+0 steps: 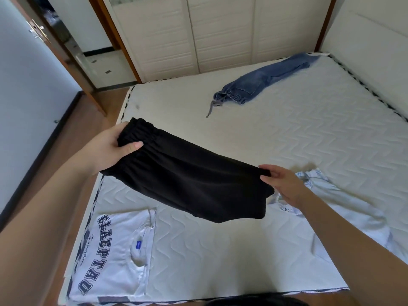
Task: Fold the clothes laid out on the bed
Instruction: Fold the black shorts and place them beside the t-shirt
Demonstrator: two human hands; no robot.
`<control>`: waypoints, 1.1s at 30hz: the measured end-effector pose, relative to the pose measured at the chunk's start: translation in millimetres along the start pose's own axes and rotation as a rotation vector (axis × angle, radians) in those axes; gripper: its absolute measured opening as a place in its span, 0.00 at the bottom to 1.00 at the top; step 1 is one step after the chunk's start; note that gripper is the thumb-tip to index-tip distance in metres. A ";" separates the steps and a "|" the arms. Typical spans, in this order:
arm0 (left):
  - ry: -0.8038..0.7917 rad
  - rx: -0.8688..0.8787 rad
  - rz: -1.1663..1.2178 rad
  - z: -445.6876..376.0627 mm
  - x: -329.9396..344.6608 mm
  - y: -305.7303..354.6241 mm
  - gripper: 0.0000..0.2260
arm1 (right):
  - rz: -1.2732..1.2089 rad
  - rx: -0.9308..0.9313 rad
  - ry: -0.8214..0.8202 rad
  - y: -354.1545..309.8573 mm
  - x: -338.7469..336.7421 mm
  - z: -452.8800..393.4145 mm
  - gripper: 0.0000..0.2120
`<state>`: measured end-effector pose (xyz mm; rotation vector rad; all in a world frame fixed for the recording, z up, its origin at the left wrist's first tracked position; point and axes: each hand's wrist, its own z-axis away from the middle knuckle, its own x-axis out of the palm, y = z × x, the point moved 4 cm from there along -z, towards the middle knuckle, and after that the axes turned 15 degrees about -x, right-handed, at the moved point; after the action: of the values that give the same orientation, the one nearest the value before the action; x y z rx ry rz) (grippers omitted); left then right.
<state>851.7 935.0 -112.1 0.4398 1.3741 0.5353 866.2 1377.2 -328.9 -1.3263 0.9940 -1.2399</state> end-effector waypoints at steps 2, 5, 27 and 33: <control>-0.008 -0.017 0.037 9.3 0.4 -22.3 0.14 | 0.217 -0.060 -0.020 -9.5 9.7 6.4 0.15; -0.020 -0.050 0.102 24.1 4.8 -55.3 0.13 | 0.489 -0.103 -0.016 -14.5 28.3 16.5 0.11; -0.471 -0.343 0.349 86.1 190.0 -197.0 0.21 | 0.884 0.033 0.176 36.3 -7.6 143.4 0.04; -0.518 -0.513 0.373 64.5 237.9 -209.3 0.21 | 0.949 0.060 0.074 69.5 -28.1 88.8 0.06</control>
<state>963.0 909.2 -414.7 0.3764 0.6232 0.9726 955.4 1407.4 -397.0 -0.5987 1.3902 -0.5722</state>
